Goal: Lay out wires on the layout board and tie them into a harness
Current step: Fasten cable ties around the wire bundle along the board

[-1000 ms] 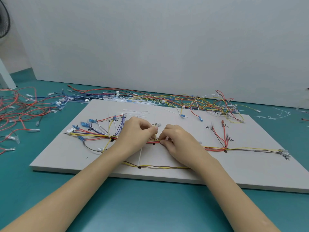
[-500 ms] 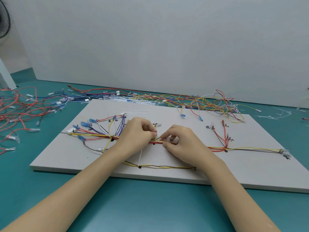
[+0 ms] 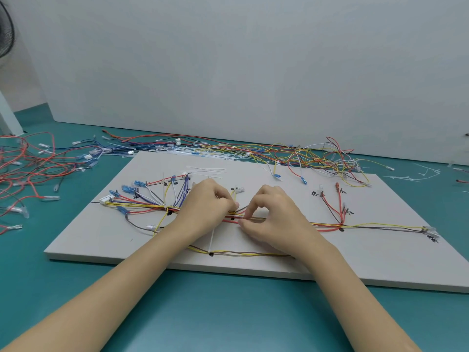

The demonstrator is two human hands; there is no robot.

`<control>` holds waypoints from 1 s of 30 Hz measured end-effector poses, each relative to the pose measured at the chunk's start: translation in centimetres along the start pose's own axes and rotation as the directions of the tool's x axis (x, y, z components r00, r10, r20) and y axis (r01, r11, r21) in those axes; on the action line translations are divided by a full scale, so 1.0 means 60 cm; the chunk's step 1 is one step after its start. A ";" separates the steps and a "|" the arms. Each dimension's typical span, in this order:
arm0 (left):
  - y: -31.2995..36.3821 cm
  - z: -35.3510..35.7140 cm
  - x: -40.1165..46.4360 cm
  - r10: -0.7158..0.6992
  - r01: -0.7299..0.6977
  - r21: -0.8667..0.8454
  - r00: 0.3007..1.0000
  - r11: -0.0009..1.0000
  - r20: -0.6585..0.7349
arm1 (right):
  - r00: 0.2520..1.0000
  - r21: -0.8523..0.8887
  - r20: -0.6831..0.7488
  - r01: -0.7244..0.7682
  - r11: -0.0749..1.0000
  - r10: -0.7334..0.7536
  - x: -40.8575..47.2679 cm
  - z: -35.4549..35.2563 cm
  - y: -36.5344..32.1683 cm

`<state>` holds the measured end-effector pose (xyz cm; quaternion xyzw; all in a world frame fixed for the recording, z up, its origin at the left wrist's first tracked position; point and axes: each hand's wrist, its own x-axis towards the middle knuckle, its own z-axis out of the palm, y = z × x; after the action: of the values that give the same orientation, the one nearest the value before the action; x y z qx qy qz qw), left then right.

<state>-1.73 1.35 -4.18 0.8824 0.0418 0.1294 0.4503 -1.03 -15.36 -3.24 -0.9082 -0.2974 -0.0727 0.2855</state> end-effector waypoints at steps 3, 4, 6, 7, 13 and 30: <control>-0.002 -0.001 0.000 -0.004 0.004 -0.010 1.000 1.000 0.000 | 0.998 -0.009 0.070 -0.007 1.000 0.008 0.001 0.001 -0.001; -0.002 0.000 0.000 0.000 0.000 -0.005 1.000 1.000 0.000 | 0.996 0.006 0.083 -0.013 1.000 0.012 0.002 0.001 0.000; -0.002 0.001 -0.001 0.009 -0.009 0.004 1.000 1.000 0.000 | 0.996 0.020 0.091 -0.012 1.000 0.010 0.003 -0.001 0.004; -0.002 0.001 0.000 0.011 -0.011 0.006 1.000 1.000 0.002 | 0.996 0.013 0.094 -0.007 1.000 0.006 0.003 -0.002 0.007; -0.009 0.004 -0.002 0.018 -0.017 -0.004 0.999 1.000 0.033 | 0.996 -0.016 0.091 0.022 1.000 -0.020 0.002 -0.001 0.011; -0.007 -0.001 -0.001 0.092 -0.092 0.027 0.996 0.995 0.006 | 0.990 0.038 0.134 -0.048 0.998 0.043 0.002 -0.012 0.016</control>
<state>-1.82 1.63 -4.48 0.8897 0.0019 0.1475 0.4320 -0.38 -16.35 -3.07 -0.9115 -0.2964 0.0007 0.2851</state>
